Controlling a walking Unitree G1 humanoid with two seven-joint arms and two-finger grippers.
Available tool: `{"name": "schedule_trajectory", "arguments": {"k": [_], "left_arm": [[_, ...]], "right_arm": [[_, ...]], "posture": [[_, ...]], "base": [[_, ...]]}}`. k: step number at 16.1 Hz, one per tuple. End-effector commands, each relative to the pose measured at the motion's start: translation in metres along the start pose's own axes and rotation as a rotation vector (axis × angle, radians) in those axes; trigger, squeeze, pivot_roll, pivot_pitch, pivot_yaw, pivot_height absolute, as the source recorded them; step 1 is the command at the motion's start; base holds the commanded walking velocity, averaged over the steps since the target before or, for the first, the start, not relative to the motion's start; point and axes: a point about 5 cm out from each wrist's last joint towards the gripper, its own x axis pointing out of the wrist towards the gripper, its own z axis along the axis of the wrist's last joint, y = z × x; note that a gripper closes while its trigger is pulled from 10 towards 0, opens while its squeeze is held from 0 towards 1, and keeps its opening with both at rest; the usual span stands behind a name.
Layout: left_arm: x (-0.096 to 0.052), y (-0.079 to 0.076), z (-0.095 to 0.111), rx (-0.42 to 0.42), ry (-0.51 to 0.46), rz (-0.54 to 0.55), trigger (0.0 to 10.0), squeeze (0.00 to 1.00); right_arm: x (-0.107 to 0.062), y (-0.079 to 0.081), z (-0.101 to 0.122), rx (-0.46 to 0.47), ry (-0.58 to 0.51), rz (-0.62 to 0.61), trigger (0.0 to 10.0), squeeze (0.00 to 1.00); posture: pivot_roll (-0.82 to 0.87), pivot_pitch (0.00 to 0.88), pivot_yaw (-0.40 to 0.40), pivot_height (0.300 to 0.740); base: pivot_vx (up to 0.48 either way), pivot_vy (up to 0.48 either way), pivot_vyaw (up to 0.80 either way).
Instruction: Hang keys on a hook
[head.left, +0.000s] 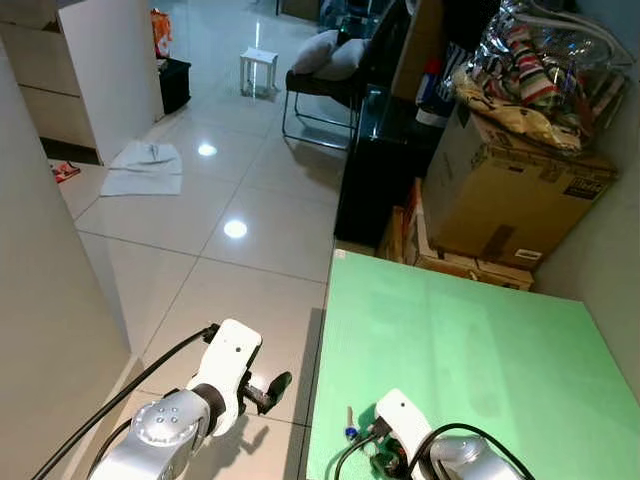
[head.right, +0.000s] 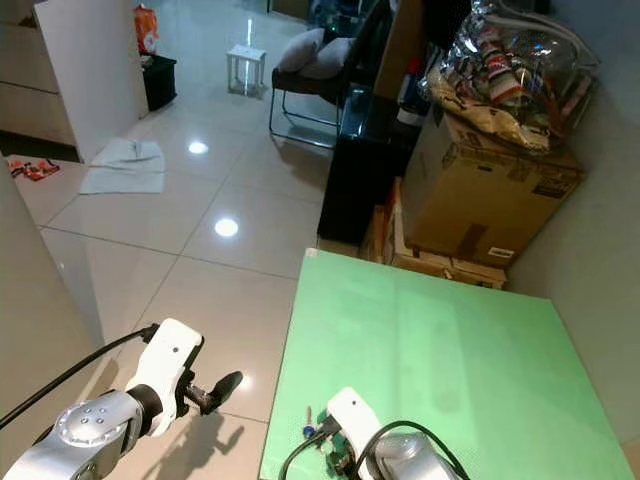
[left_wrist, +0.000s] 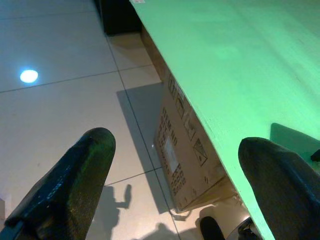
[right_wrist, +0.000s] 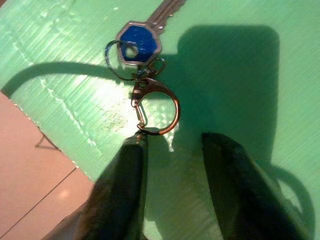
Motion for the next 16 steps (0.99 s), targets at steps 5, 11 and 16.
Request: {"name": "schedule_trajectory", "arguments": {"k": [5,11,16], "left_arm": [[-0.001,-0.006,0.002,0.006,-0.006,-0.021,10.0,0.00],[-0.002,-0.007,0.002,0.001,-0.008,-0.022,10.0,0.00],[-0.001,-0.008,0.002,0.001,-0.009,-0.029,10.0,0.00]], "right_arm": [[0.004,-0.006,-0.006,0.014,0.010,-0.037,0.0,0.00],[-0.009,-0.007,0.013,0.003,-0.085,-0.078,10.0,1.00],[-0.006,-0.006,0.016,0.046,-0.088,-0.051,10.0,1.00]], "posture": [[0.05,0.058,-0.140,0.740],[0.04,0.060,-0.141,0.740],[0.05,0.054,-0.139,0.740]], "base": [[0.000,0.000,0.00],[0.000,0.000,0.00],[0.000,0.000,0.00]]}}
